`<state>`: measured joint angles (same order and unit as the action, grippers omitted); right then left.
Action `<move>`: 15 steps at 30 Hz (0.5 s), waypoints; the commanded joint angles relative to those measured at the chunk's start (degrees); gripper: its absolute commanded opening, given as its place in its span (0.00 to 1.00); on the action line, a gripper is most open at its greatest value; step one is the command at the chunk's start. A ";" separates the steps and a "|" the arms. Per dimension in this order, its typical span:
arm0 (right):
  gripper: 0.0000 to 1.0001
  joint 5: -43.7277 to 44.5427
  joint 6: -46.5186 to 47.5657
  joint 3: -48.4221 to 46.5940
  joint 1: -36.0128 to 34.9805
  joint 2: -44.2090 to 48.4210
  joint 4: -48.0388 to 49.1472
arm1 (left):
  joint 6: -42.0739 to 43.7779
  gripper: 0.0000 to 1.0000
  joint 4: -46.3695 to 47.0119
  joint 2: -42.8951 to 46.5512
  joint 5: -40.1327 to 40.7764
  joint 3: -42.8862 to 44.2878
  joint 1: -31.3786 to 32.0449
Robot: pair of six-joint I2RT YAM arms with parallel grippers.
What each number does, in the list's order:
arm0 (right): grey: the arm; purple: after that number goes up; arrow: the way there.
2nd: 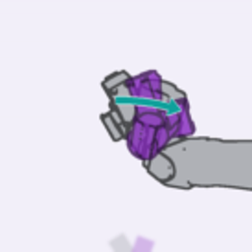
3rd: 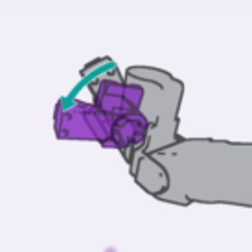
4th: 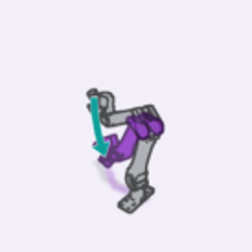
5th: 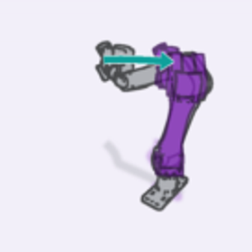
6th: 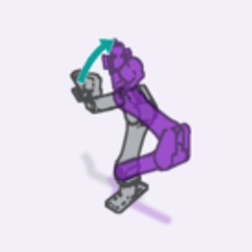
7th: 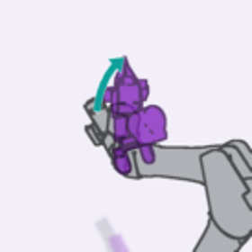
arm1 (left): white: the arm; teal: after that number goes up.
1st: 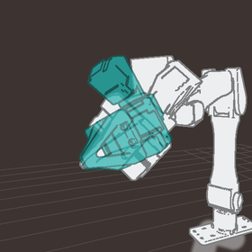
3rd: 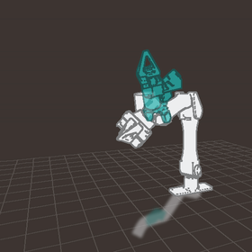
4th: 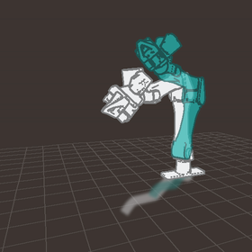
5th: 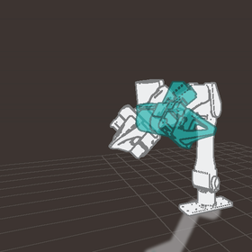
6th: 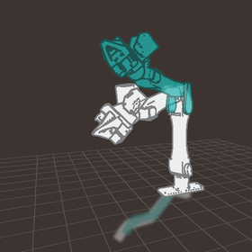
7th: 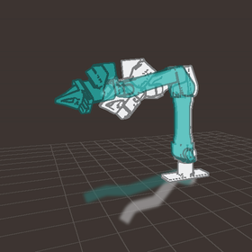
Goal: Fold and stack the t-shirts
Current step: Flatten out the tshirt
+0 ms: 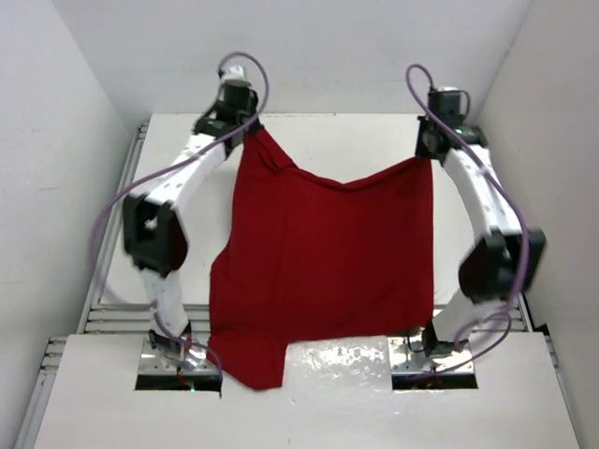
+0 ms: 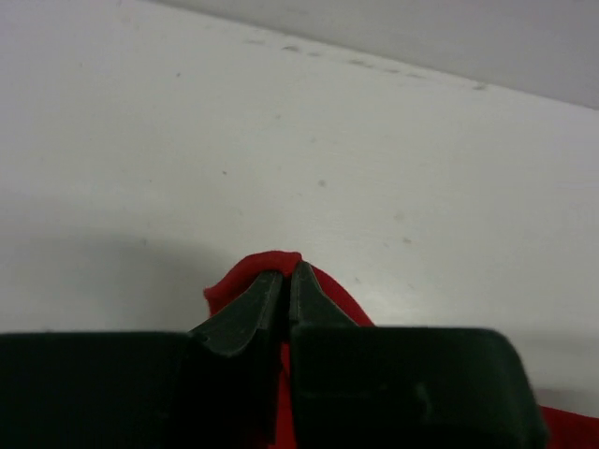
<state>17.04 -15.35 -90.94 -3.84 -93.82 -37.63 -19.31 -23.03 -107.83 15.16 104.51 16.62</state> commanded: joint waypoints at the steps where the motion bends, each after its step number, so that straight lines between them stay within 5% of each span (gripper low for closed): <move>1: 0.00 -1.39 -0.02 -6.51 0.58 -15.82 11.25 | -2.21 0.00 10.79 -10.43 5.48 8.05 -3.17; 6: 0.00 1.05 -0.11 -32.48 2.87 -42.90 7.66 | 0.48 0.00 11.24 -41.37 4.37 39.47 -5.54; 10: 0.00 5.00 -0.55 -37.65 5.40 -49.79 9.67 | 2.08 0.00 35.17 -44.14 -7.83 29.49 -6.43; 15: 0.00 1.09 -1.70 -28.78 7.88 -42.51 16.18 | 4.19 0.00 38.40 -42.65 -10.34 27.44 -6.08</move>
<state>18.72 -16.05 -121.84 1.48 -142.78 -24.84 -17.17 1.72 -156.16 8.40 132.73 9.54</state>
